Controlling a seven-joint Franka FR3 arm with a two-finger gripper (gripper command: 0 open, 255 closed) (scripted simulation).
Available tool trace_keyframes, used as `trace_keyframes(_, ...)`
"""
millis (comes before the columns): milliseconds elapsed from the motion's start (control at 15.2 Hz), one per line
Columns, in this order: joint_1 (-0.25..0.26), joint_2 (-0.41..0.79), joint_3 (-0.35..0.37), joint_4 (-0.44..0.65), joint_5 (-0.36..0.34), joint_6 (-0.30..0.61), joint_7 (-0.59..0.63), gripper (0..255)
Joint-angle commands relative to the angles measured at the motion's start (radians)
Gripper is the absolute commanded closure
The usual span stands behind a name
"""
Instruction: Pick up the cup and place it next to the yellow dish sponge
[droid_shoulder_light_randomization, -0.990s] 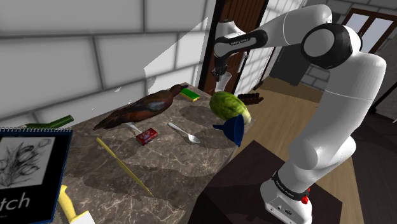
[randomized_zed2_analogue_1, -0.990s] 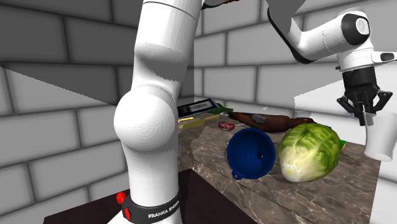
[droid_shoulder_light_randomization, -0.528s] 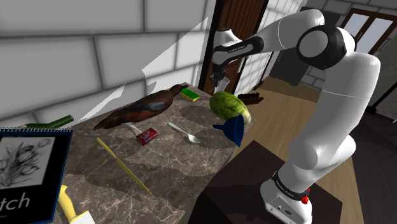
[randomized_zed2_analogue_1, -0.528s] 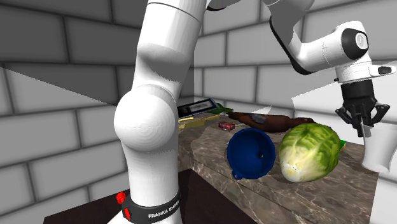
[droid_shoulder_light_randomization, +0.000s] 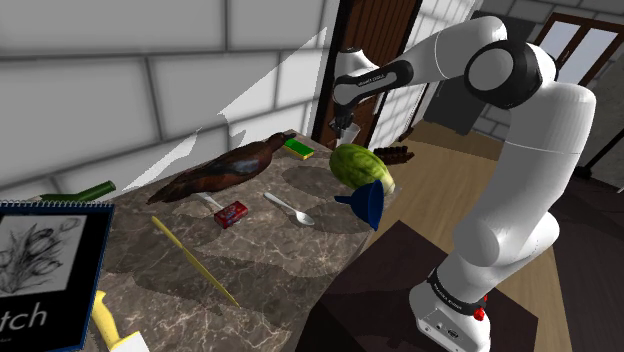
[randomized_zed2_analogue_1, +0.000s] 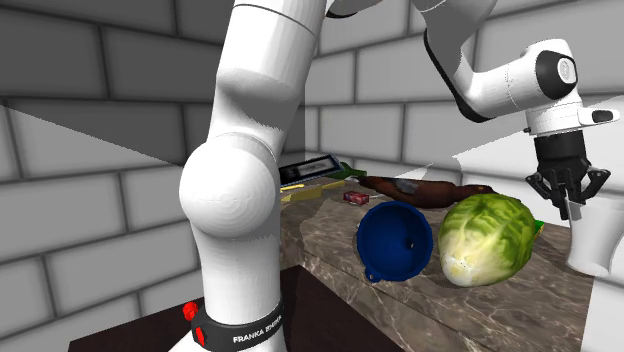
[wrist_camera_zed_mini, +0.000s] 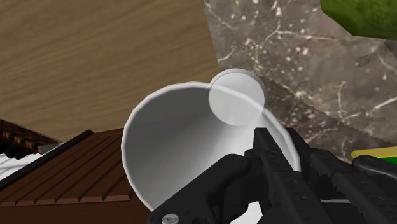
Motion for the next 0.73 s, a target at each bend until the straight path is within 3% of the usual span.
trace_keyframes(0, 0.0, 0.0, 0.0, 0.0, 0.0, 0.0, 0.0, 0)
trace_keyframes(330, 0.0, 0.0, 0.0, 0.0, 0.0, 0.0, 0.0, 0)
trace_keyframes(660, 0.011, -0.059, 0.016, 0.044, 0.029, -0.102, -0.018, 0)
